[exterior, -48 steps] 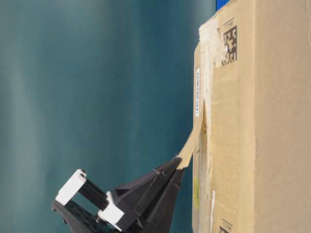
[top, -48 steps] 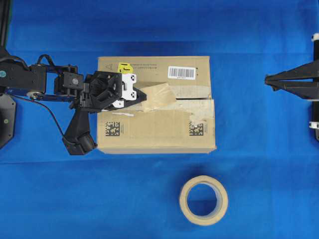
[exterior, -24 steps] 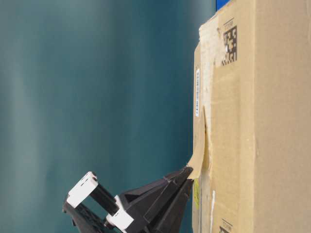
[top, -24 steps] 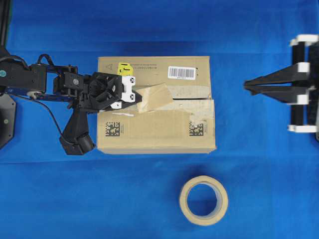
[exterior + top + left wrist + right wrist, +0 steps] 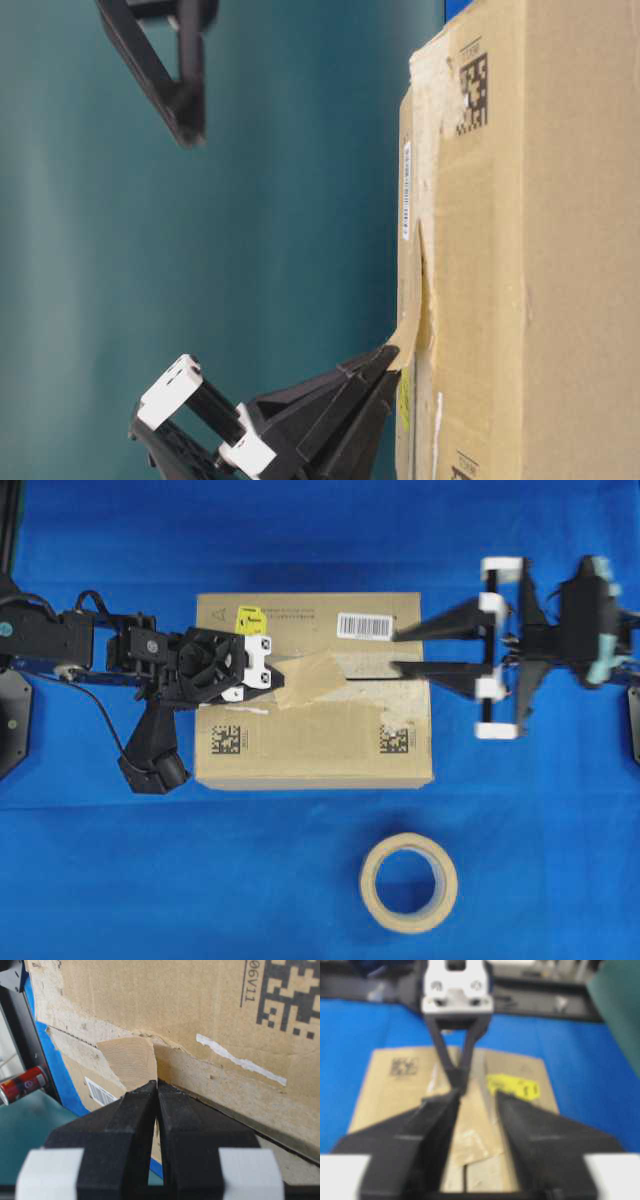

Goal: Apply tape along the seams of the closed cardboard box to seal it securely.
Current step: 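Bring the right gripper in and press the tape onto the box top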

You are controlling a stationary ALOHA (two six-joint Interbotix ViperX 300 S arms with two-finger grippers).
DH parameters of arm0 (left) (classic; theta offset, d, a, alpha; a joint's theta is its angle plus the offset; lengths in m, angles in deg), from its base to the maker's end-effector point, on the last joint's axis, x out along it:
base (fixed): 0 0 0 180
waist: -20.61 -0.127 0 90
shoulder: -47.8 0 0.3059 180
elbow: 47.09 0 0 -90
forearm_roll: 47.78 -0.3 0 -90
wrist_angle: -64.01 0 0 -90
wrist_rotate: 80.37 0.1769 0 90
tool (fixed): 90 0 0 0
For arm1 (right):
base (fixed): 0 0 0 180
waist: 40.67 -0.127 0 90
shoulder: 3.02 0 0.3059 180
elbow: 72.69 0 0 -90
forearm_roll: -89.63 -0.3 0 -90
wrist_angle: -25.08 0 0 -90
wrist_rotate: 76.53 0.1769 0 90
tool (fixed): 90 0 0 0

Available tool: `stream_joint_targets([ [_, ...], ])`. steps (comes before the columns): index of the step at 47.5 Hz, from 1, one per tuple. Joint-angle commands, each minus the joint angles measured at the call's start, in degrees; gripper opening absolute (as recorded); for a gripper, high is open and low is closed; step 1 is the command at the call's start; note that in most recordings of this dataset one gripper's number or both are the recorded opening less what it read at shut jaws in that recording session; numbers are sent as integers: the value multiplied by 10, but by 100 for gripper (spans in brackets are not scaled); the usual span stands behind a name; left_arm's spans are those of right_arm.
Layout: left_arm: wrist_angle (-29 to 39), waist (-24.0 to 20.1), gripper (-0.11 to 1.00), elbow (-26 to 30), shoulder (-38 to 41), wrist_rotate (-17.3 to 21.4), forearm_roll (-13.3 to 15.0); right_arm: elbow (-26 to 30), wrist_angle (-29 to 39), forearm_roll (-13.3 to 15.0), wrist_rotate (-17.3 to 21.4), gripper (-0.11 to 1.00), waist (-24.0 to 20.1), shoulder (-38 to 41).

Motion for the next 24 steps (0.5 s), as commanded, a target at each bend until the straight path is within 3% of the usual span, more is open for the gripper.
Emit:
stream_joint_targets([
  [1,-2,1,0,10,-7,-1,1,34,-4,-3,1,58,4,23],
  [10,-2,2,0,9,-7,-1,1,60,4,-3,1,47,17,74],
  [24,-2,2,0,9,-6,-1,1,85,4,-3,1,47,25,149],
])
